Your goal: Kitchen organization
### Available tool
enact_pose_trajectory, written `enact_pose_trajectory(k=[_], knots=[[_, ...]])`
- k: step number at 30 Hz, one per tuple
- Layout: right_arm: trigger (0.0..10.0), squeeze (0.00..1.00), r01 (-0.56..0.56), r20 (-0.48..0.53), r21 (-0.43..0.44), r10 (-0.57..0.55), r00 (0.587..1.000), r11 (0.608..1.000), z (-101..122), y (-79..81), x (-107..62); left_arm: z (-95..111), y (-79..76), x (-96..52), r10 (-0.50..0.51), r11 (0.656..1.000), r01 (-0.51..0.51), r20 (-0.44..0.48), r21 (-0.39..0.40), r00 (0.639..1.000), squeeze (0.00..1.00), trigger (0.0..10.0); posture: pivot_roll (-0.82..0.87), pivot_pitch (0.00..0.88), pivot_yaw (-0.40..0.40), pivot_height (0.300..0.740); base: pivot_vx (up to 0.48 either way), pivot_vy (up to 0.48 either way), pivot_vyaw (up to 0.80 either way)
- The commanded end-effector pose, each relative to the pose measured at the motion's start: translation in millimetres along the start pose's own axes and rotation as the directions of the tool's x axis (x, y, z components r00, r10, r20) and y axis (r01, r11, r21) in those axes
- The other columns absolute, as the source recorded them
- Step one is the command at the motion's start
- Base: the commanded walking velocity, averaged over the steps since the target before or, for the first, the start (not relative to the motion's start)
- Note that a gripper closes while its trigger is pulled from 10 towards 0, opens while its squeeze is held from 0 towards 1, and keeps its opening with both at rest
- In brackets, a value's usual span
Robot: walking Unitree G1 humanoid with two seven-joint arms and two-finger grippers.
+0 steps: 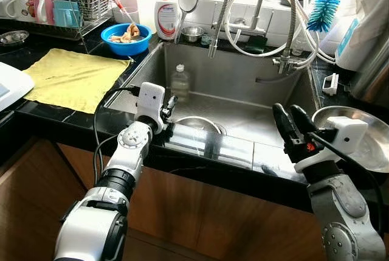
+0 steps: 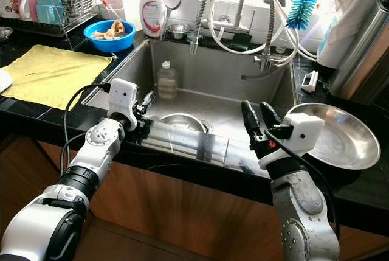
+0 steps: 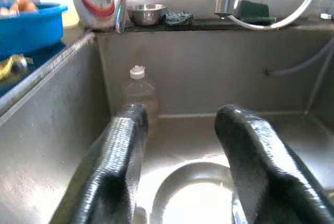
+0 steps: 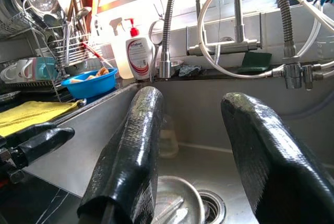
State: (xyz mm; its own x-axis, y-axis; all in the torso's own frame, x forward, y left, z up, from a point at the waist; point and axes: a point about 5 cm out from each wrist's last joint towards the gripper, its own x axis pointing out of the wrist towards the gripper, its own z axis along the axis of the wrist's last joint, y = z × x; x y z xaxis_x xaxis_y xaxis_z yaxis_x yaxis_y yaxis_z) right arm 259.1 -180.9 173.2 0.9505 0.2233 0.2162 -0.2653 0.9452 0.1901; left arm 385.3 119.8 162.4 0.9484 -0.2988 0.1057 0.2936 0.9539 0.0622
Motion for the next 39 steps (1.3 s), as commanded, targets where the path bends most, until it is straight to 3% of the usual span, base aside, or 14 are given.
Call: enact_pose_trajectory(k=[1, 3, 5, 10, 14, 17, 20, 21, 27, 28, 29, 30, 36, 39], knots=[[10.0, 0.0, 0.003, -0.004, -0.003, -0.003, 1.0, 1.0, 0, -0.2, 0.3, 8, 0.4, 3.6, -0.005, 1.0, 0.006, 0.015, -0.007, 1.0, 1.0, 10.0, 0.04, 0.0, -0.03, 0.74, 0.0, 0.0, 0.0], [10.0, 0.0, 0.013, 0.0, -0.002, -0.013, 1.0, 1.0, 0, -1.5, -0.1, 8, 0.4, 3.6, -0.006, 1.0, 0.006, 0.021, 0.003, 1.0, 1.0, 10.0, 0.04, 0.0, -0.028, 0.74, 0.0, 0.0, 0.0], [10.0, 0.0, 0.047, 0.012, -0.009, -0.047, 0.999, 0.999, 3, -4.9, -0.8, 11, 0.0, 3.3, -0.008, 1.0, 0.007, 0.044, 0.016, 0.999, 0.0, 10.0, 0.04, 0.0, -0.027, 0.74, 0.0, 0.0, 0.0], [10.0, 0.0, 0.196, 0.059, -0.068, -0.192, 0.98, 0.978, 16, -19.4, -5.0, 23, 3.4, 0.3, 0.009, 1.0, -0.011, 0.127, 0.018, 0.992, 0.0, 10.0, 0.04, 0.0, -0.029, 0.74, 0.0, 0.0, 0.0], [10.0, 0.0, 0.465, 0.105, -0.107, -0.455, 0.884, 0.879, 34, -52.6, -15.4, 34, 8.6, -1.9, 0.025, 0.999, -0.029, 0.185, 0.021, 0.982, 0.0, 10.0, 0.03, 0.0, -0.03, 0.74, 0.0, 0.0, 0.0], [10.0, 0.0, 0.551, 0.125, -0.119, -0.539, 0.833, 0.826, 41, -65.6, -20.7, 34, 9.8, -2.8, 0.022, 0.999, -0.028, 0.189, 0.03, 0.982, 0.0, 10.0, 0.03, 0.0, -0.03, 0.74, 0.0, 0.0, 0.0], [10.0, 0.03, 0.661, 0.057, -0.066, -0.658, 0.751, 0.748, 42, -82.8, -26.0, 35, 9.7, -4.3, 0.018, 0.999, -0.026, 0.189, 0.037, 0.982, 0.0, 10.0, 0.03, 0.0, -0.031, 0.74, 0.0, 0.0, 0.0], [10.0, 1.0, 0.677, 0.047, -0.074, -0.676, 0.736, 0.732, 43, -86.6, -26.7, 35, 9.4, -4.3, 0.017, 0.999, -0.025, 0.189, 0.039, 0.982, 0.0, 10.0, 0.04, 0.0, -0.031, 0.74, 0.0, 0.0, 0.0], [10.0, 1.0, 0.759, -0.008, -0.078, -0.761, 0.648, 0.647, 44, -101.5, -28.5, 36, 5.9, -4.4, 0.008, 0.999, -0.018, 0.188, 0.049, 0.982, 0.0, 10.0, 0.04, 0.0, -0.032, 0.74, 0.0, 0.0, 0.0], [10.0, 0.65, 0.783, -0.037, -0.072, -0.786, 0.617, 0.618, 43, -105.7, -30.8, 37, 3.7, -4.6, -0.008, 0.998, -0.005, 0.19, 0.065, 0.982, 0.0, 10.0, 0.04, 0.0, -0.035, 0.74, 0.0, 0.0, 0.0], [10.0, 0.65, 0.786, -0.042, -0.073, -0.79, 0.612, 0.614, 43, -106.4, -31.0, 37, 3.4, -4.6, -0.01, 0.998, -0.003, 0.19, 0.068, 0.982, 0.0, 10.0, 0.04, 0.0, -0.035, 0.74, 0.0, 0.0, 0.0], [10.0, 0.0, 0.79, -0.051, -0.073, -0.794, 0.606, 0.608, 43, -108.5, -31.8, 37, 3.1, -4.6, -0.012, 0.998, -0.001, 0.191, 0.068, 0.981, 0.0, 10.0, 0.04, 0.0, -0.033, 0.74, 0.0, 0.0, 0.0], [10.0, 0.0, 0.853, -0.099, -0.042, -0.852, 0.514, 0.52, 43, -126.7, -44.7, 37, 2.9, -5.0, -0.013, 0.997, -0.001, 0.191, 0.072, 0.982, 0.0, 10.0, 0.04, 0.0, -0.033, 0.74, 0.0, 0.0, 0.0], [10.0, 0.0, 0.861, -0.117, -0.056, -0.86, 0.497, 0.506, 44, -129.6, -46.7, 39, 2.8, -5.1, -0.011, 0.997, -0.004, 0.195, 0.076, 0.981, 0.0, 10.0, 0.04, 0.0, -0.035, 0.74, 0.0, 0.0, 0.0]])
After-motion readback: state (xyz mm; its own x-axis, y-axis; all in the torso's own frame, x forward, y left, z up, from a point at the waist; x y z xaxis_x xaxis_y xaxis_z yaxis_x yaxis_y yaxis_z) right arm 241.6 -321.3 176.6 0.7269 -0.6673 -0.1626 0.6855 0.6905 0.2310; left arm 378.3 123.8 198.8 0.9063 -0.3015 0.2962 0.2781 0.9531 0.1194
